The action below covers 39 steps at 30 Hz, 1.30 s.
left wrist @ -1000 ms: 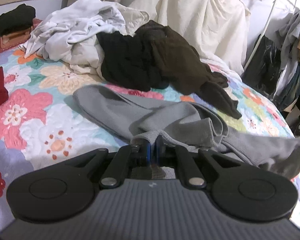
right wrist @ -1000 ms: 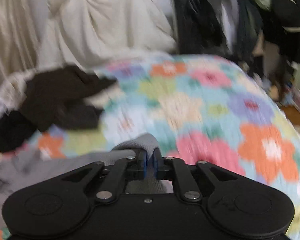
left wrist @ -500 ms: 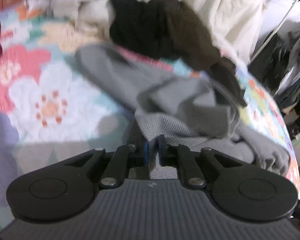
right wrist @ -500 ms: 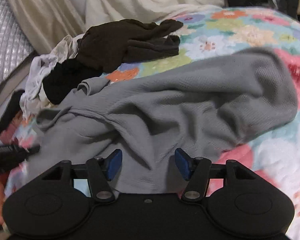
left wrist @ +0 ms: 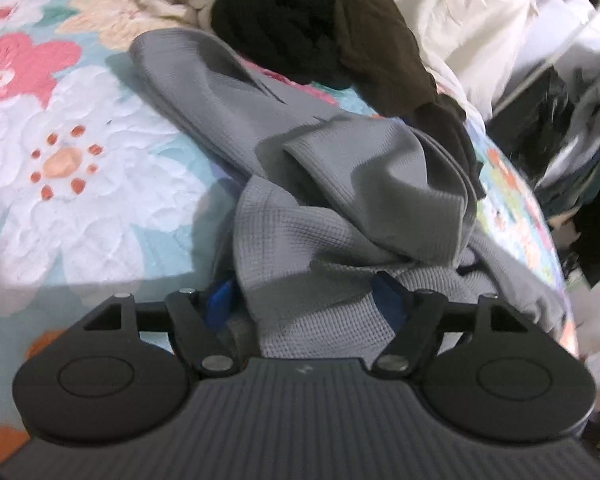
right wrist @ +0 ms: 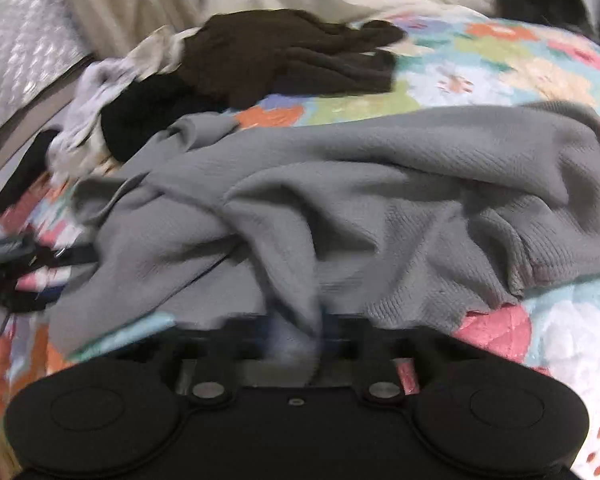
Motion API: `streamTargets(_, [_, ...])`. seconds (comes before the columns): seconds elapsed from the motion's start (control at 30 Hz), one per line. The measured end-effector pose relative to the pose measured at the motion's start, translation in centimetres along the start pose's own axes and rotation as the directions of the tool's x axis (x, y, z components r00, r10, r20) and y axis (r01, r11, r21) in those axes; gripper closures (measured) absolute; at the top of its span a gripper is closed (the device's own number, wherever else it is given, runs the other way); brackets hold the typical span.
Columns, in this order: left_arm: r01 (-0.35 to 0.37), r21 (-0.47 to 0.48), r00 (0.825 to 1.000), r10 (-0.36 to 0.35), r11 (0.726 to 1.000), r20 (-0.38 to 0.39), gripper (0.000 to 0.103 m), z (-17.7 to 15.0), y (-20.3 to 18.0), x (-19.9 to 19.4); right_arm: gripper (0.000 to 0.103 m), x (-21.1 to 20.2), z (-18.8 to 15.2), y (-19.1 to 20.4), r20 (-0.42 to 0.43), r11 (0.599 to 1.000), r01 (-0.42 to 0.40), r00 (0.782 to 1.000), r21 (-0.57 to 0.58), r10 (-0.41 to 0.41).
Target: Fold clothes
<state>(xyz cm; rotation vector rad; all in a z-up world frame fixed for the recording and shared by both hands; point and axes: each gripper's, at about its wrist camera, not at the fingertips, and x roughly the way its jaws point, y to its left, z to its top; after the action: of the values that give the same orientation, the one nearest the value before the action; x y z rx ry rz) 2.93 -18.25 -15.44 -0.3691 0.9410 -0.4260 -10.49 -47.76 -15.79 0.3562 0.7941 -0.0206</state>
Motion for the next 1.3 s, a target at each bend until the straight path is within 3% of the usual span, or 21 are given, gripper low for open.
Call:
streamTargets(0.13, [-0.117, 0.192, 0.991, 0.128, 0.974, -0.042, 0.036, -0.8, -2.5, -0.3, 0.096, -0.3, 0.6, -0.6, 0.005, 0.988, 0.045, 0.999, 0.151, -0.046])
streamTargets(0.23, [-0.130, 0.257, 0.988, 0.146, 0.958, -0.045, 0.036, -1.4, -3.3, -1.0, 0.095, -0.8, 1.0, -0.6, 0.011, 0.990, 0.045, 0.999, 0.137, -0.047])
streamTargets(0.33, [-0.123, 0.231, 0.990, 0.136, 0.965, -0.042, 0.033, -1.5, -3.1, -0.9, 0.086, -1.2, 0.4, -1.0, 0.002, 0.990, 0.020, 1.000, 0.140, -0.021])
streamTargets(0.4, [-0.111, 0.210, 0.992, 0.121, 0.971, -0.035, 0.030, -1.7, -3.0, -0.8, 0.073, -1.3, -0.3, -1.7, -0.002, 0.985, -0.014, 1.000, 0.173, 0.014])
streamTargets(0.57, [-0.084, 0.234, 0.996, 0.088, 0.969, -0.006, 0.029, -2.3, -3.2, -0.6, 0.073, 0.0, -1.3, -2.0, 0.015, 0.980, -0.048, 0.999, 0.194, 0.046])
streamTargets(0.6, [-0.080, 0.241, 0.997, 0.081, 0.967, 0.002, 0.029, -2.5, -3.2, -0.6, 0.078, 0.2, -1.3, -1.5, 0.034, 0.985, -0.039, 0.999, 0.165, 0.033])
streamTargets(0.73, [-0.107, 0.279, 0.994, 0.108, 0.954, 0.013, 0.045, -2.8, -3.6, -0.5, 0.094, 0.4, -1.5, 1.5, 0.083, 0.998, 0.064, 0.995, 0.003, -0.064])
streamTargets(0.83, [-0.134, 0.321, 0.991, 0.136, 0.937, 0.019, 0.066, -2.9, -4.0, -0.7, 0.096, -0.1, -1.8, 2.4, 0.110, 0.996, 0.089, 0.990, -0.016, -0.087])
streamTargets(1.0, [-0.181, 0.330, 0.983, 0.170, 0.927, 0.062, 0.087, -3.4, -3.9, -1.1, 0.097, -2.0, -1.3, 2.5, 0.147, 0.989, 0.129, 0.982, -0.075, -0.117])
streamTargets(1.13, [-0.306, 0.408, 0.952, 0.264, 0.860, 0.157, 0.095, -3.0, -4.9, -1.2, 0.097, -2.3, -0.7, 0.9, 0.120, 0.985, 0.165, 0.980, -0.041, -0.159])
streamTargets(1.3, [-0.331, 0.405, 0.943, 0.289, 0.852, 0.165, 0.097, -2.5, -4.8, -1.6, 0.098, -2.5, -0.7, -0.6, 0.117, 0.985, 0.174, 0.978, 0.002, -0.173])
